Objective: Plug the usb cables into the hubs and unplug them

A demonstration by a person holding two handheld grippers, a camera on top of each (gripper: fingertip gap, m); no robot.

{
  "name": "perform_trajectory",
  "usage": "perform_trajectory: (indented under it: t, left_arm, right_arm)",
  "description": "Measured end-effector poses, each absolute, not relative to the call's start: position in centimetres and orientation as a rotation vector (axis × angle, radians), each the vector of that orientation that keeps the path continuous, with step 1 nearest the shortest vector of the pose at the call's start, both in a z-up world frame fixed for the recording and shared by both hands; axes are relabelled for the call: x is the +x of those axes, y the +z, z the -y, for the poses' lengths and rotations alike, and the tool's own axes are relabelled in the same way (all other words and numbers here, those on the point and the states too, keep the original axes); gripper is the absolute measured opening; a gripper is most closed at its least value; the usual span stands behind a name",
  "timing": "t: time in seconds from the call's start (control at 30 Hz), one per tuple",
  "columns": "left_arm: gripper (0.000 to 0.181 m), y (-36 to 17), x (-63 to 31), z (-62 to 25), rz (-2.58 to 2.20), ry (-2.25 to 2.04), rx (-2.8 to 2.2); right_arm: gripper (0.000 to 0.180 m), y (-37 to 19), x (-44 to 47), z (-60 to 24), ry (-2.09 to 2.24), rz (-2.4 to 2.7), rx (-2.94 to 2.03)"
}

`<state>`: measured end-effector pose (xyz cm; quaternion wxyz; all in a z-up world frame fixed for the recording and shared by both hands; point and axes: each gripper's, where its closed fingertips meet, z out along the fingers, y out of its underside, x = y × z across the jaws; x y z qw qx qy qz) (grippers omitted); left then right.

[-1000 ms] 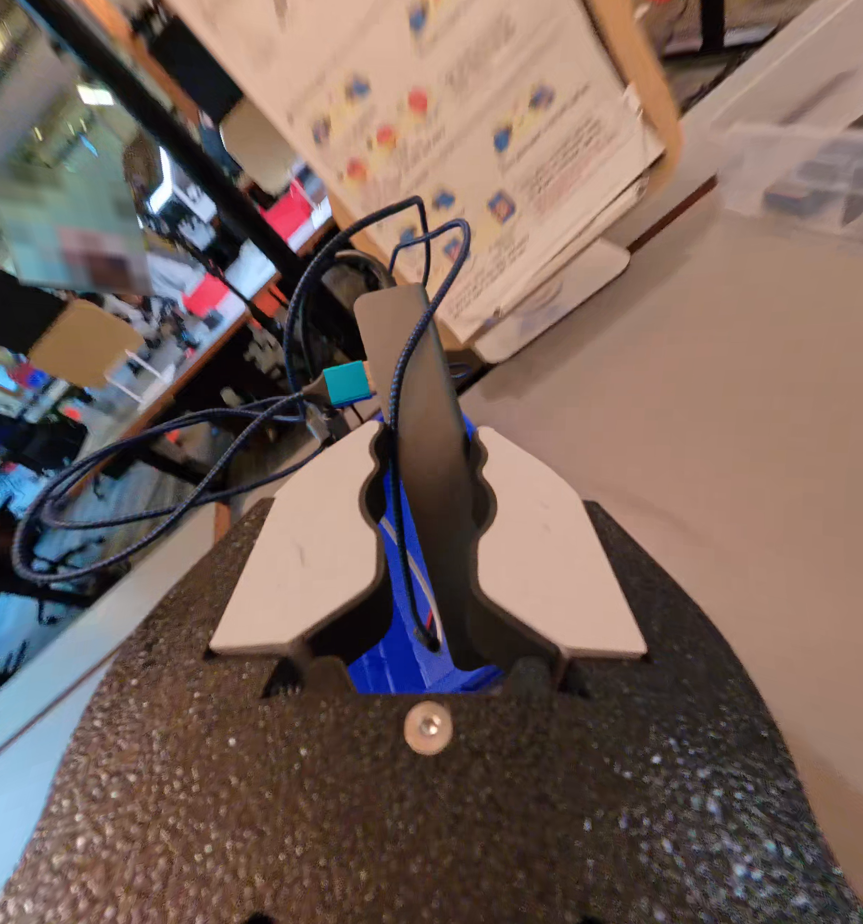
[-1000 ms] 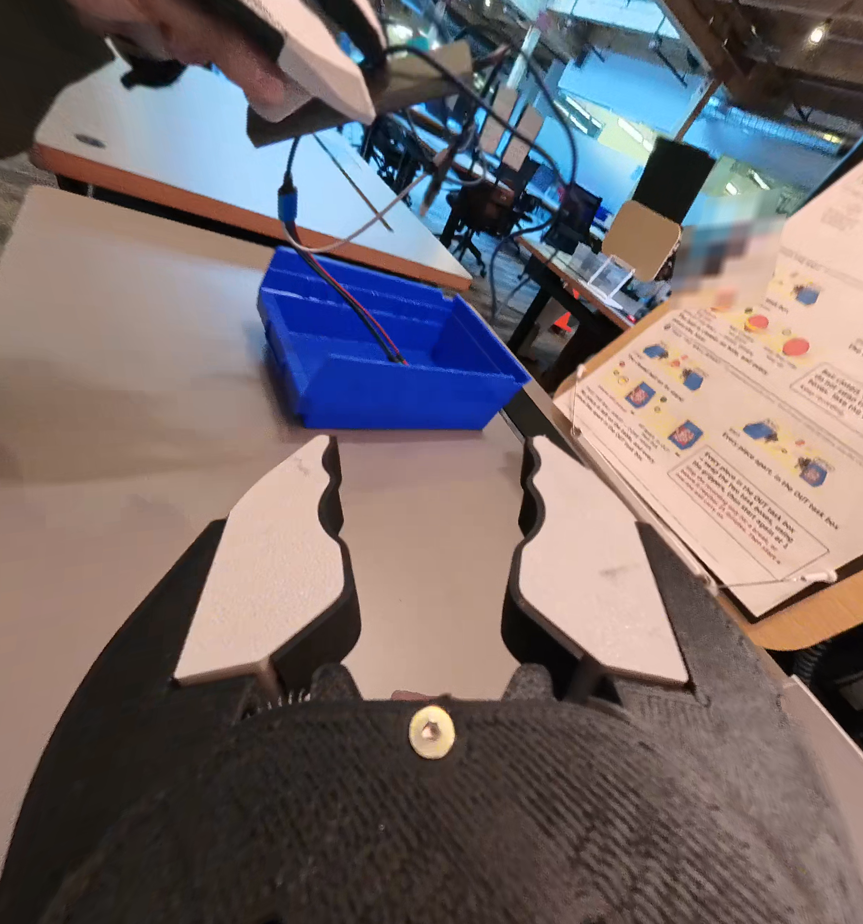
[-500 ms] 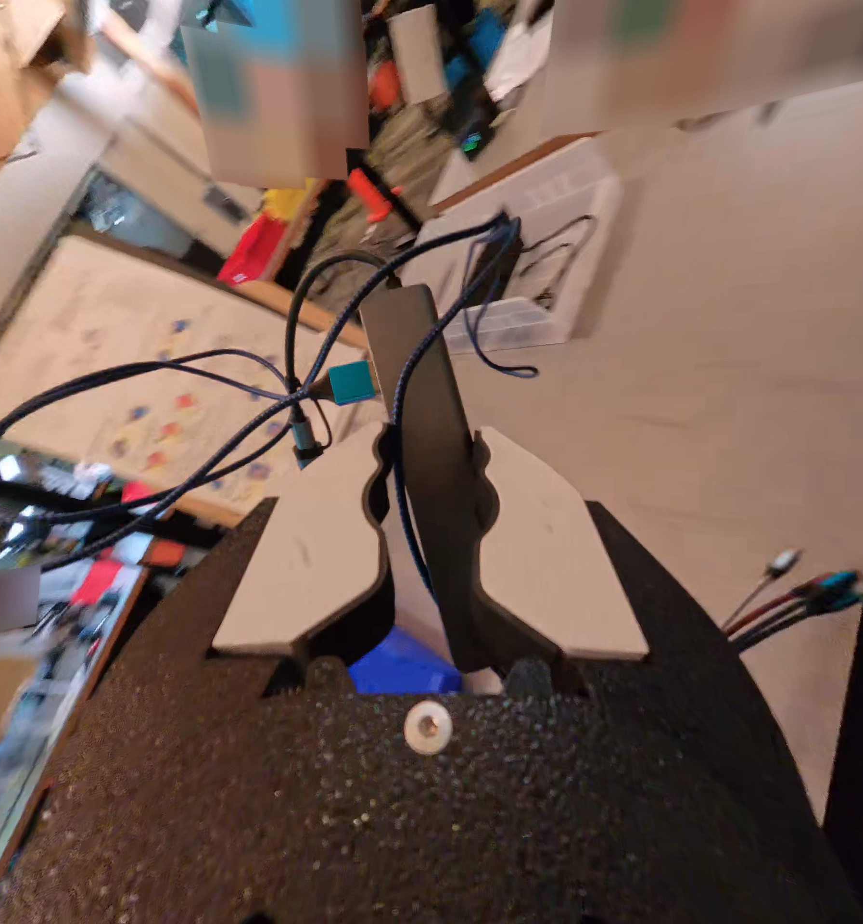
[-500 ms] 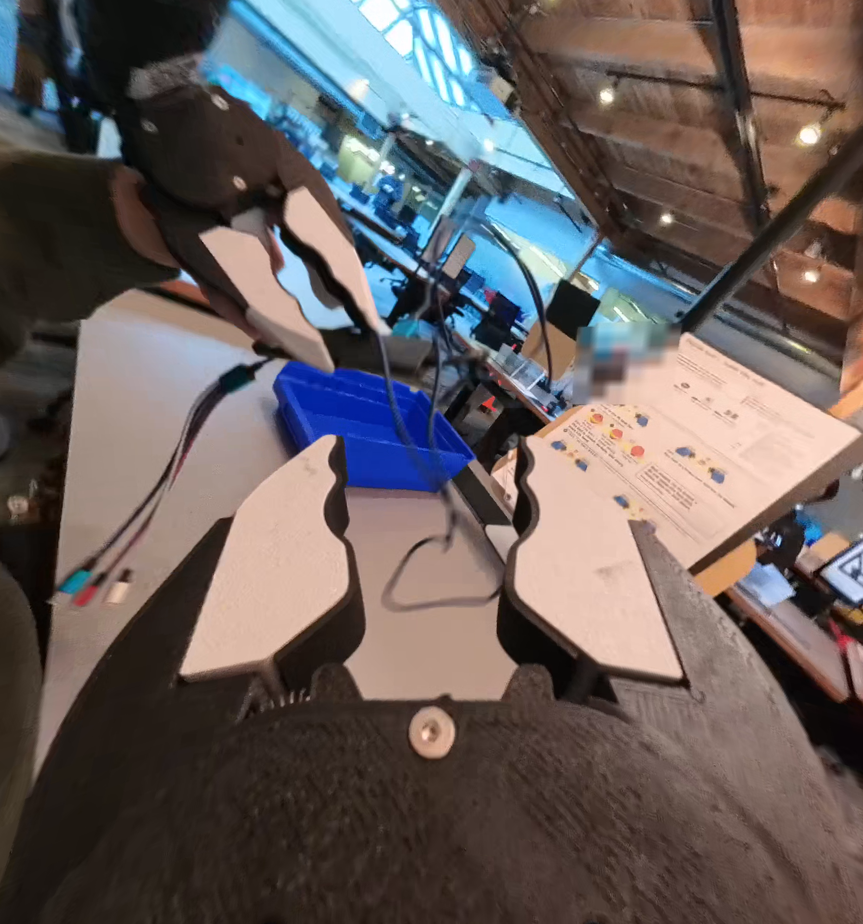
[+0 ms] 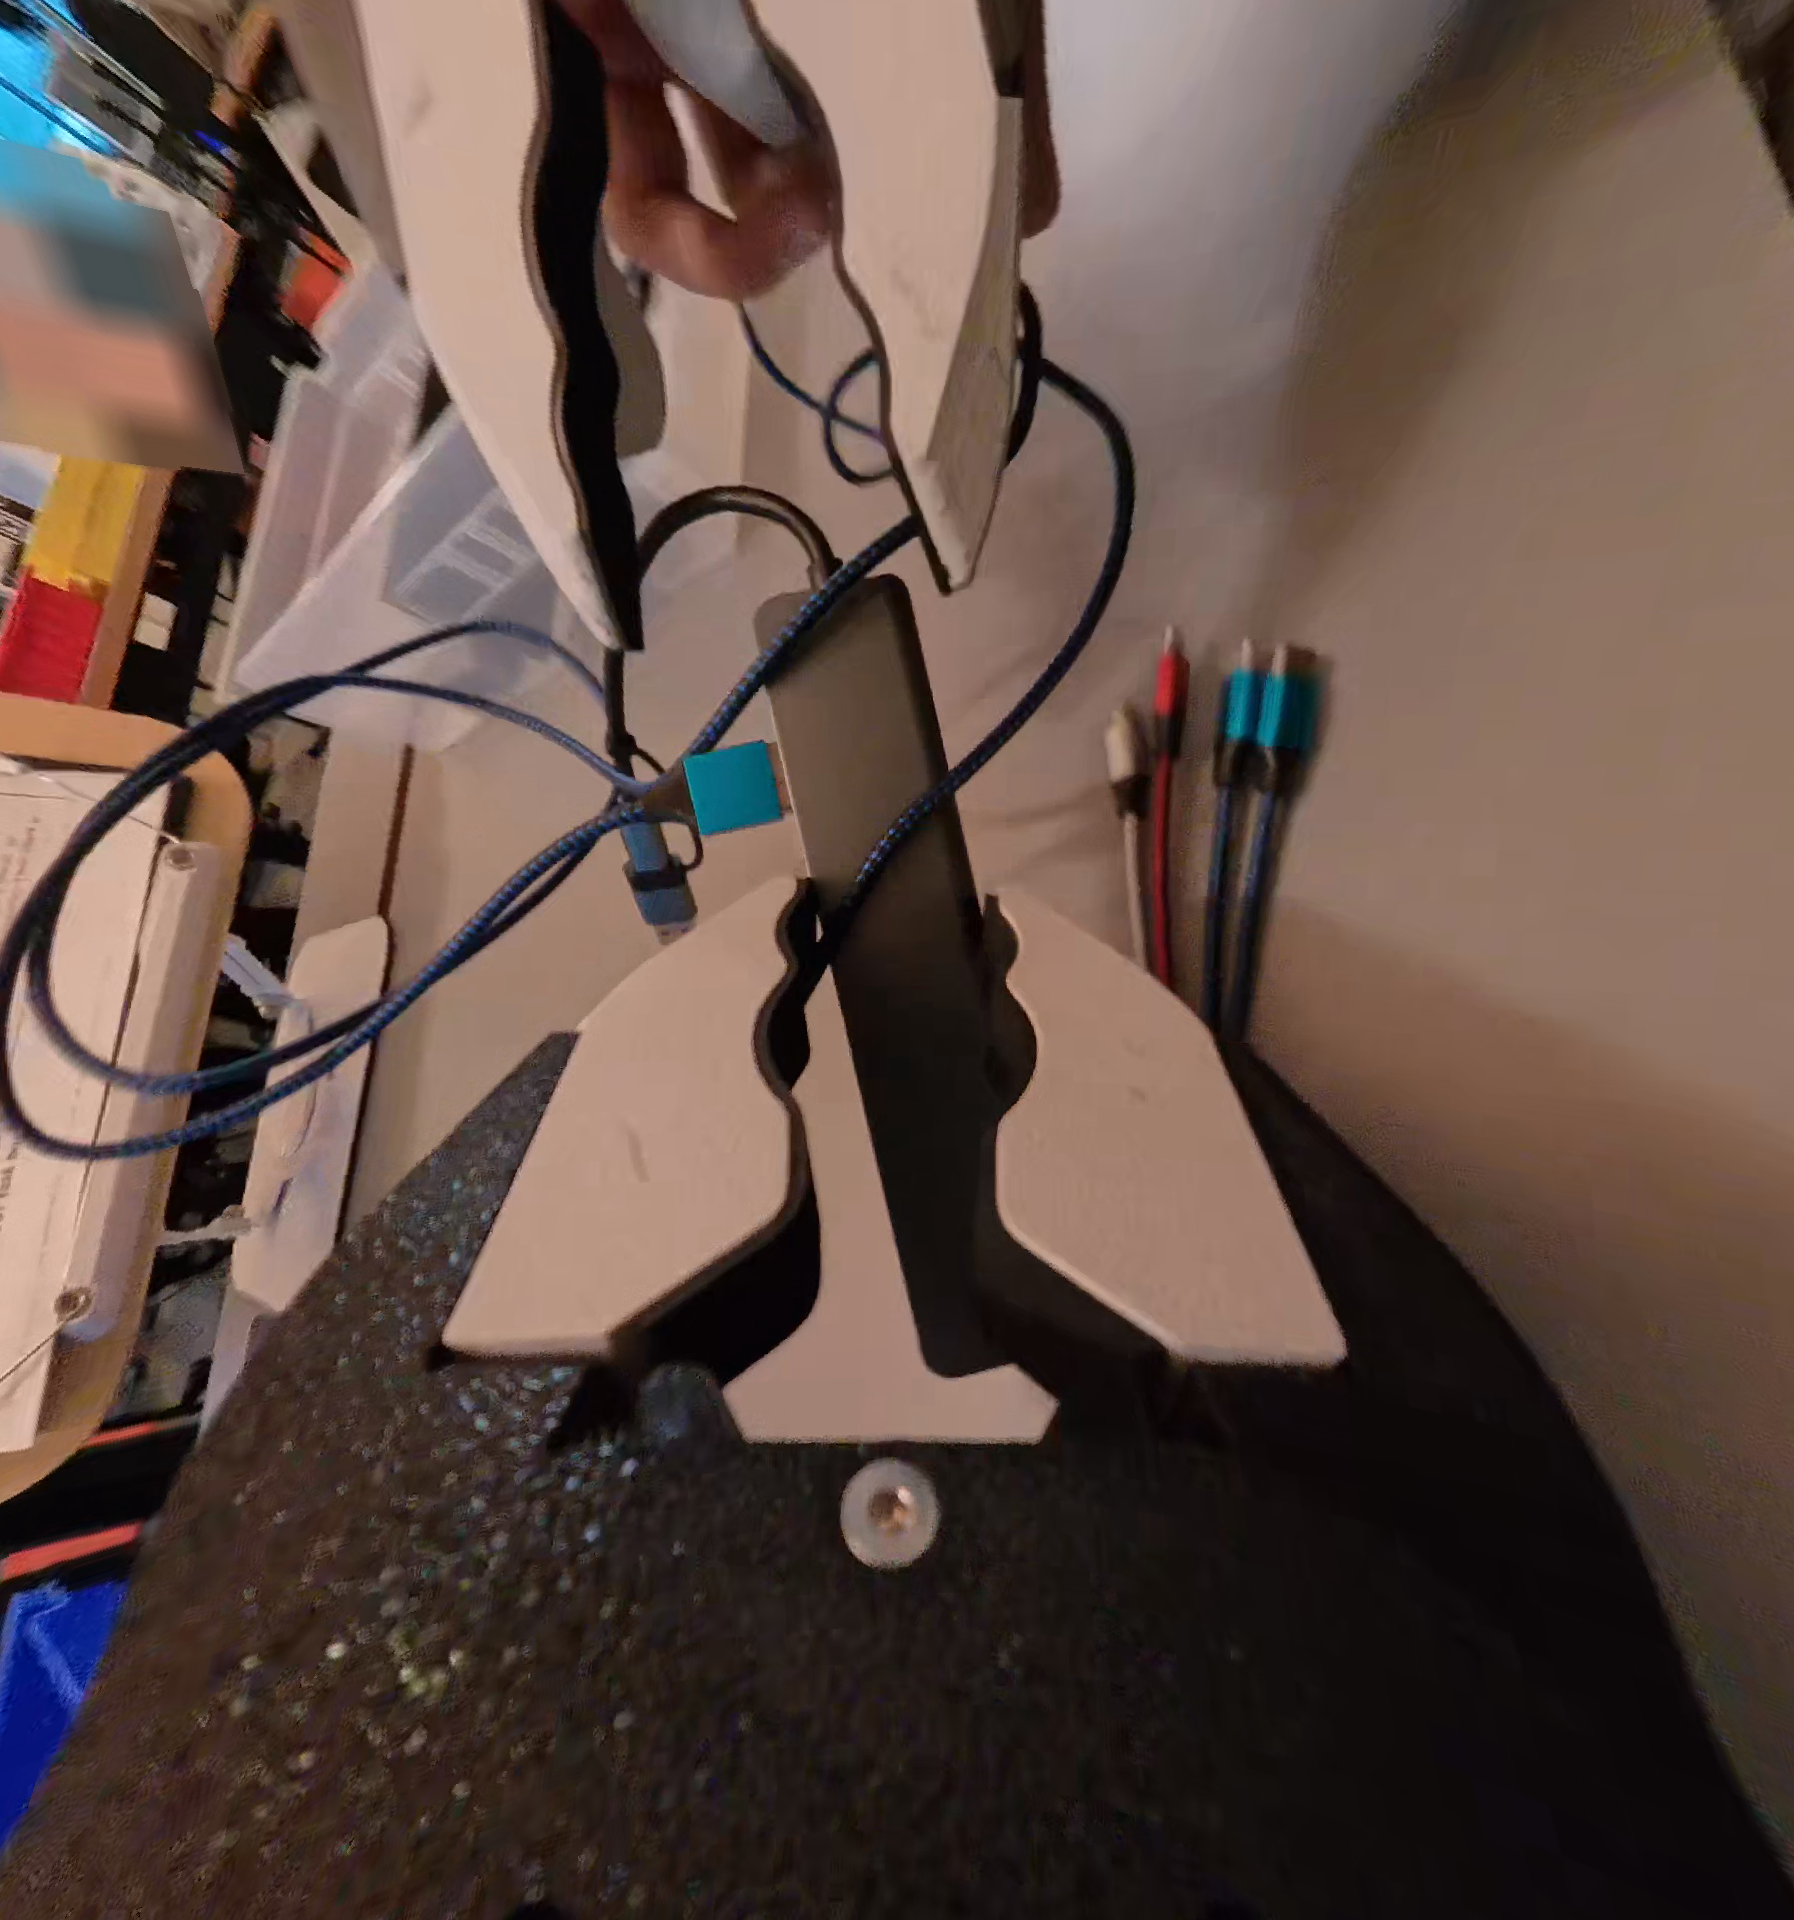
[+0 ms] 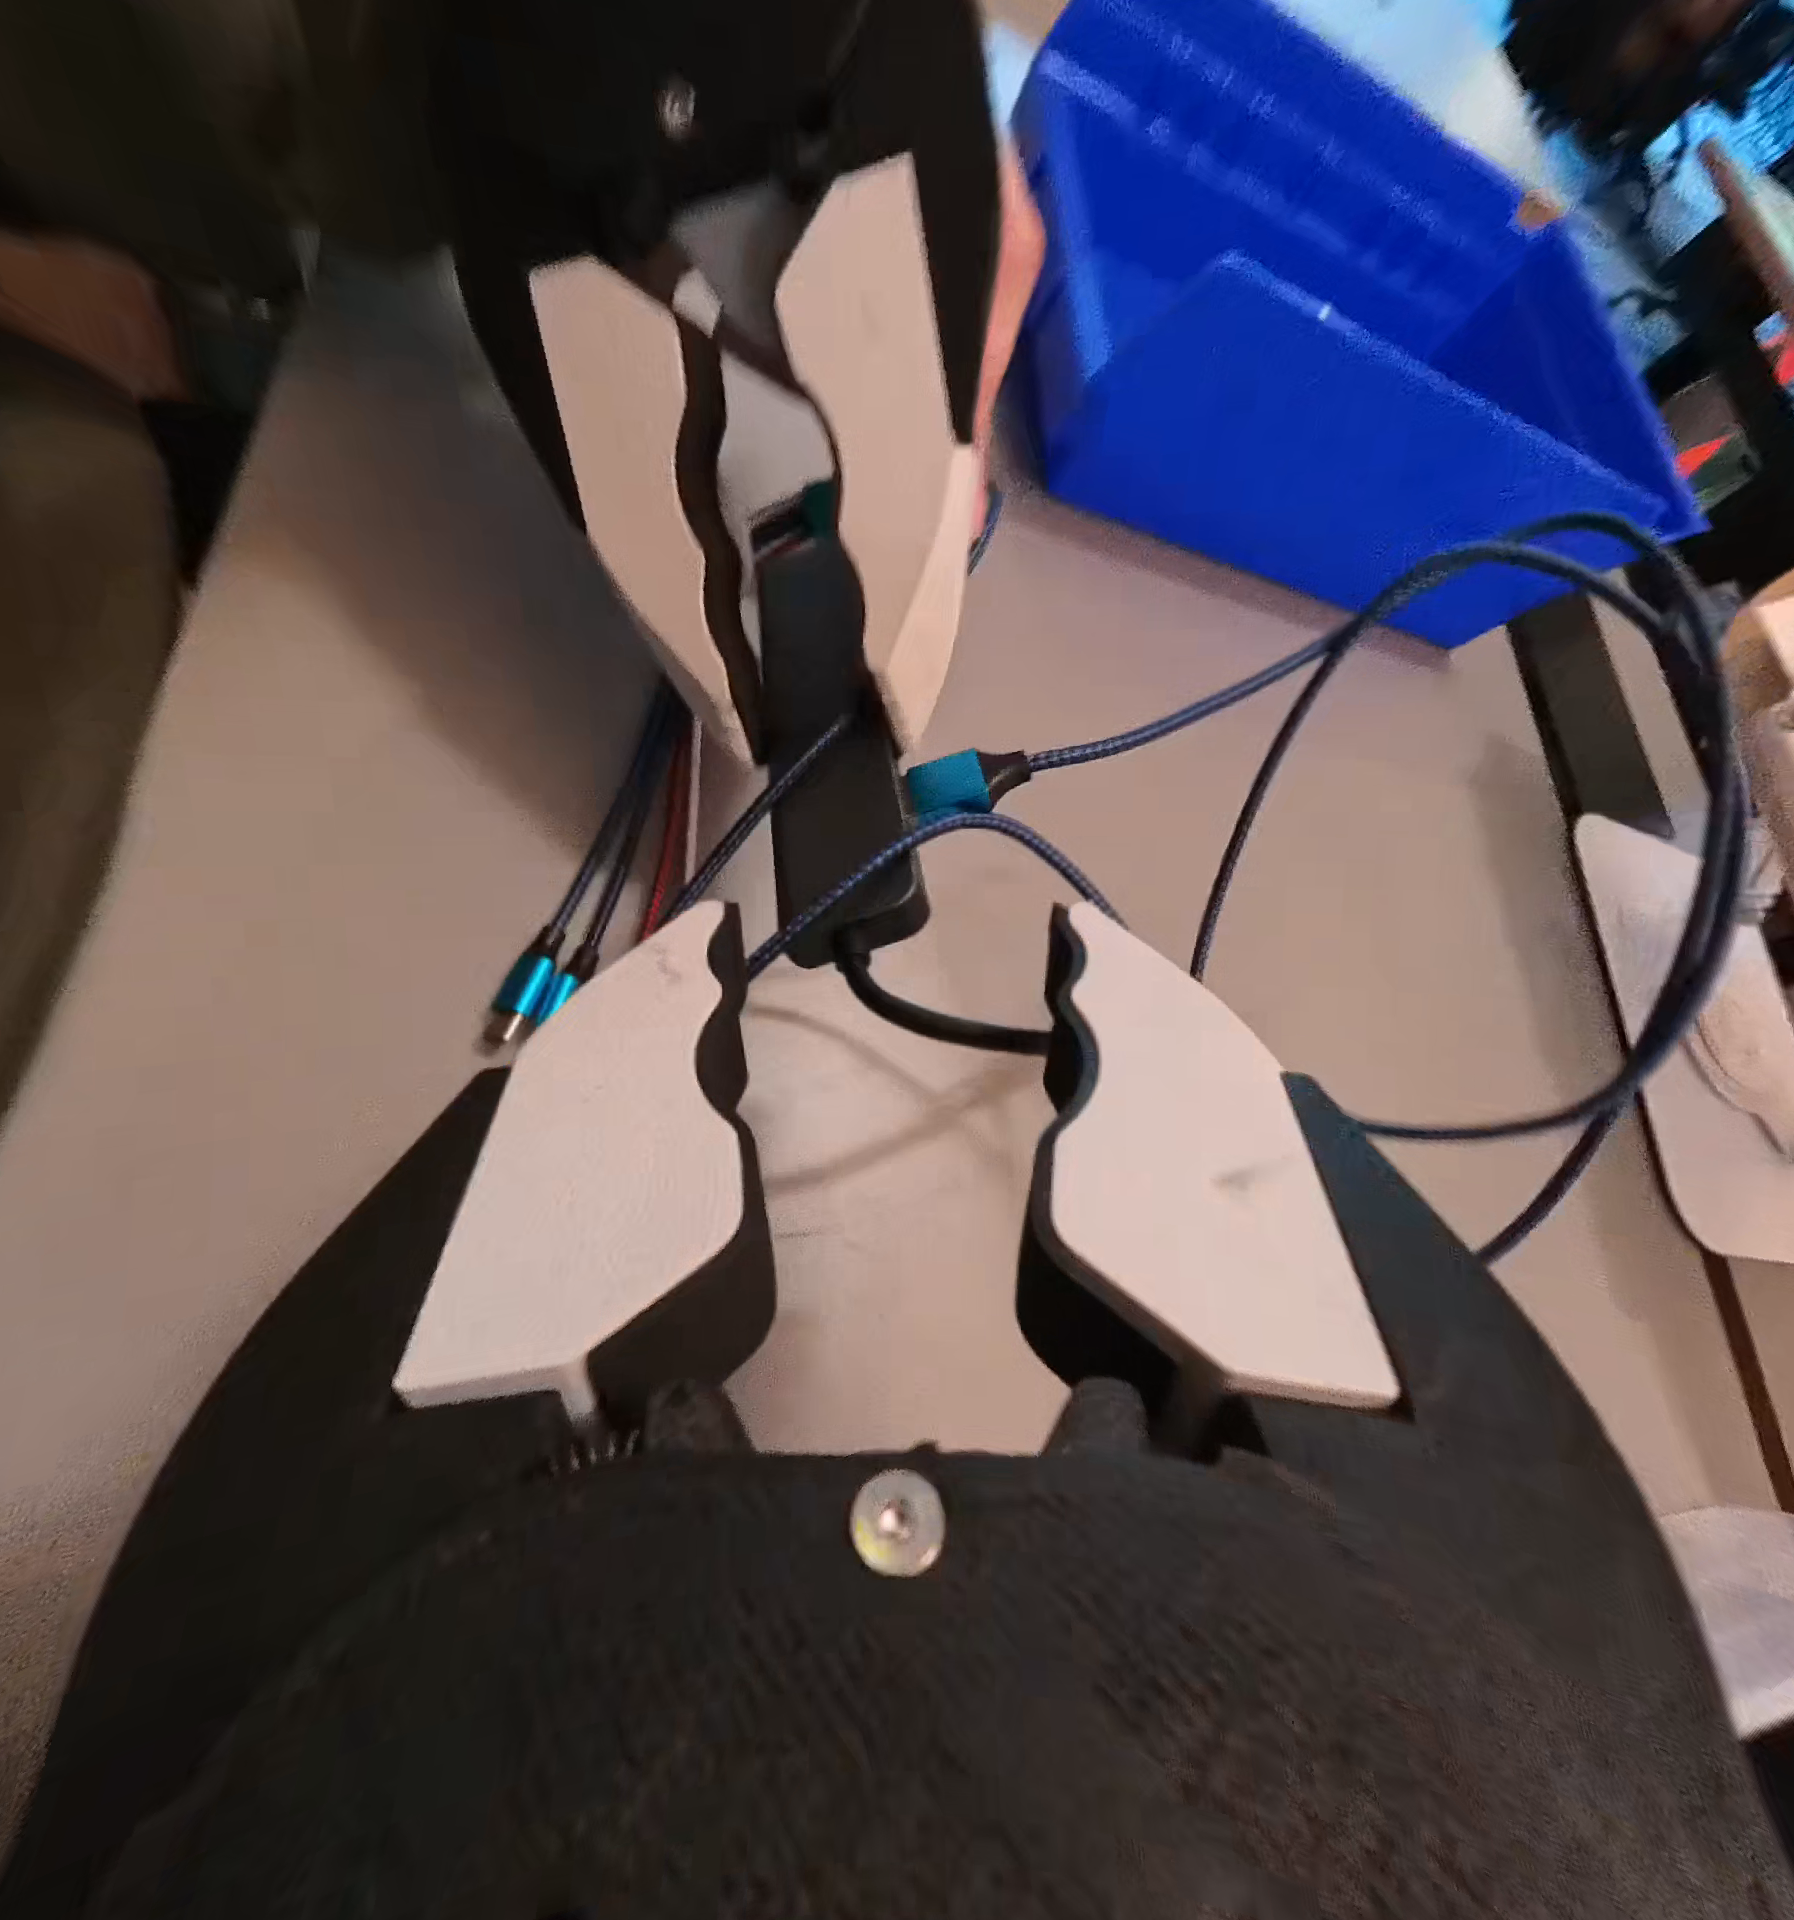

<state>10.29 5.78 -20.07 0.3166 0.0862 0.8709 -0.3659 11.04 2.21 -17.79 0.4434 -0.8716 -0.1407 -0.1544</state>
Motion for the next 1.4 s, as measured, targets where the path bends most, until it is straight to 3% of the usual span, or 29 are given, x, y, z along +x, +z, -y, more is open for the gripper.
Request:
perform_trajectory:
  t: [0.17,0.27,0.47,0.53,0.63,0.73,0.83,1.0,1.1,1.17,1.33,1.4]
  left_arm:
    - [0.029,-20.4,9.5,-6.2,-2.340,-0.906,0.268]
    - [0.028,-20.2,9.4,-6.5,-2.346,-0.919,0.258]
    - [0.028,-18.9,9.8,-7.3,-2.304,-1.052,0.143]
    - [0.033,-17.3,10.4,-7.6,-2.224,-1.142,0.057]
    - [0.058,-13.6,11.6,-9.1,-2.072,-1.273,-0.142]
    - [0.064,-9.0,13.1,-12.0,-1.869,-1.389,-0.484]
    - [0.048,-6.8,13.8,-14.4,-1.693,-1.523,-0.944]
    - [0.047,-9.8,11.8,-7.8,-1.911,-2.076,-1.301]
    - [0.046,-10.0,11.9,-6.3,-1.821,-2.437,-1.498]
    - [0.036,-10.1,12.4,-6.5,-1.692,-2.616,-1.619]
    - [0.029,-10.6,13.8,-8.0,-1.486,-2.721,-1.705]
    - [0.017,-10.9,13.8,-8.3,-1.512,-2.670,-1.682]
  right_arm:
    - [0.051,-20.3,10.4,-3.5,-0.452,0.494,-2.249]
    - [0.034,-20.7,10.4,-3.9,-0.525,0.569,-2.247]
    - [0.032,-19.5,10.7,-4.5,-0.459,0.457,-2.162]
    - [0.032,-18.3,11.2,-4.6,-0.439,0.378,-2.090]
    - [0.032,-15.9,12.9,-4.5,-0.499,0.210,-1.987]
    - [0.031,-13.0,15.7,-3.8,-0.631,-0.060,-1.875]
    - [0.031,-11.3,16.9,-3.5,-0.761,-0.225,-1.786]
    - [0.031,-9.9,16.0,-4.7,-0.733,-0.398,-1.623]
    - [0.031,-10.0,15.4,-5.2,-0.762,-0.424,-1.613]
    - [0.031,-10.2,14.9,-5.8,-0.779,-0.413,-1.612]
    - [0.031,-11.8,13.6,-7.9,-0.820,-0.354,-1.675]
    - [0.031,-12.0,13.1,-8.4,-0.825,-0.349,-1.666]
